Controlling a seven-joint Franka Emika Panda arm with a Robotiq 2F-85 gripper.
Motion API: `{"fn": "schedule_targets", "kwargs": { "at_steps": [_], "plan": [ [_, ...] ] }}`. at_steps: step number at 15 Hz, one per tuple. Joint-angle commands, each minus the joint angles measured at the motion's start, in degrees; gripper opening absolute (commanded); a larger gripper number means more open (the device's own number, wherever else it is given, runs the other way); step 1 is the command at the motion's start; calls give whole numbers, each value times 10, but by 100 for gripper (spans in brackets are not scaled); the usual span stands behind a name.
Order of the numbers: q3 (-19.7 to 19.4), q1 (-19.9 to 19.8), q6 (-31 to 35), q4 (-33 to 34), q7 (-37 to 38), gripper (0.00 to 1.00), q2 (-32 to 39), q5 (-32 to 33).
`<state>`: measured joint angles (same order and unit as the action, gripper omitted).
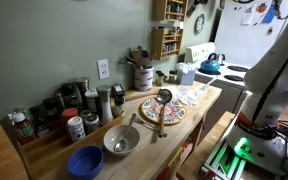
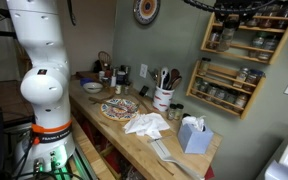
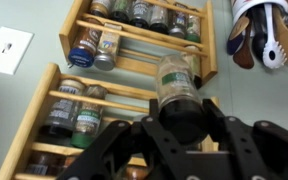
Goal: Pick up the second bottle of spice from the right side of the table and put it on the bottom shelf of the top spice rack
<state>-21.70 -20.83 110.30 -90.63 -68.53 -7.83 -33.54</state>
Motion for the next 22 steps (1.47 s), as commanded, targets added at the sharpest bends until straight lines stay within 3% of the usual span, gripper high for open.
{"fn": "schedule_targets", "kwargs": {
  "at_steps": [1,2,3,9,10,22],
  "plan": [
    [-16,17,10,43,47,21,10,-35],
    [-16,20,12,49,50,21,12,-45],
    [-15,18,3,35,35,46,4,-21],
    [-15,19,5,44,45,46,10,-33],
    [-15,19,5,44,45,21,10,-33],
    [-5,2,44,149,62,21,118,-106]
  ]
}}
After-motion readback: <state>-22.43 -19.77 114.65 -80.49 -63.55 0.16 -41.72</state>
